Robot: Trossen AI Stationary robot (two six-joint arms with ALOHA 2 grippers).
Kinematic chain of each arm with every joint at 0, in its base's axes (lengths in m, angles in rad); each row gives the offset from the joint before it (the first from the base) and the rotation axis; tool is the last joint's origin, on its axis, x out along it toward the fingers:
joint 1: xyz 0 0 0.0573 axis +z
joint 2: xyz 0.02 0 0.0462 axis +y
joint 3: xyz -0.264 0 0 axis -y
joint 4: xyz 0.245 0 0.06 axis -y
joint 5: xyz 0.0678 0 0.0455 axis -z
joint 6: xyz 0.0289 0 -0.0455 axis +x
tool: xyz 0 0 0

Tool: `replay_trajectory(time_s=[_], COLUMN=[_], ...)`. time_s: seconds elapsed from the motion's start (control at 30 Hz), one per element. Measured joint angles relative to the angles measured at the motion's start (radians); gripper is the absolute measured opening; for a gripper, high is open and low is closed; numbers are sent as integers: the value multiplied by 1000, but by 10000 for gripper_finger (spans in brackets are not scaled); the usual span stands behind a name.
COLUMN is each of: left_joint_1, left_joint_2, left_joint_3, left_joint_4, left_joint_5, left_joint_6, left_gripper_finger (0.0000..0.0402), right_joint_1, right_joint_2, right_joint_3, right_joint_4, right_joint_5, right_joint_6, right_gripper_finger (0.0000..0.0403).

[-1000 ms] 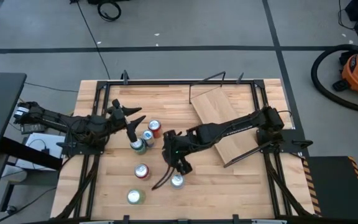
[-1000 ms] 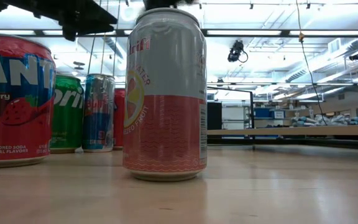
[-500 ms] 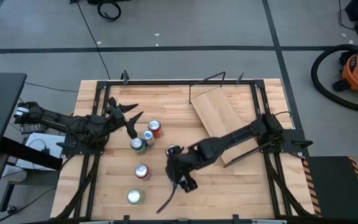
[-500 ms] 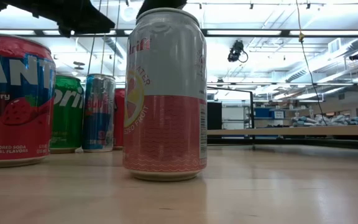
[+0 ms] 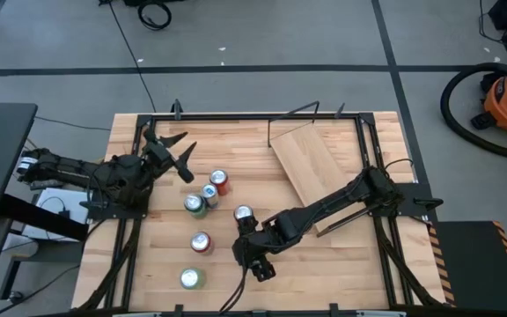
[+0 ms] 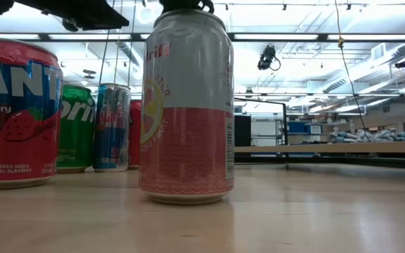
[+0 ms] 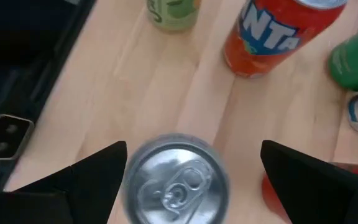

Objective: Place canned beverage on shelf
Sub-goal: Put the pink soda can on the shelf

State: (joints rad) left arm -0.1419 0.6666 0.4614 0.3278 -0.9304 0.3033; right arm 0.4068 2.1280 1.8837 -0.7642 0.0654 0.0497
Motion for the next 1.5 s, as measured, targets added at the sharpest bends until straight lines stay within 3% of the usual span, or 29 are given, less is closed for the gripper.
replay_trajectory(time_s=[0.53,1.1,1.5], left_joint_1=[49,48,48], left_joint_2=[0,1,1], left_joint_3=[0,0,0], left_joint_4=[12,12,12], left_joint_5=[0,0,0], left_joint_6=[-4,-4,-4], left_gripper_finger=[194,194,194], right_joint_1=[5,5,2], right_joint_2=[-2,-3,-71], right_joint_3=[-98,-116,-116], right_joint_4=[31,45,-92], right_joint_5=[-52,-18,23], right_joint_6=[22,-26,-35], right_gripper_finger=[380,327,328])
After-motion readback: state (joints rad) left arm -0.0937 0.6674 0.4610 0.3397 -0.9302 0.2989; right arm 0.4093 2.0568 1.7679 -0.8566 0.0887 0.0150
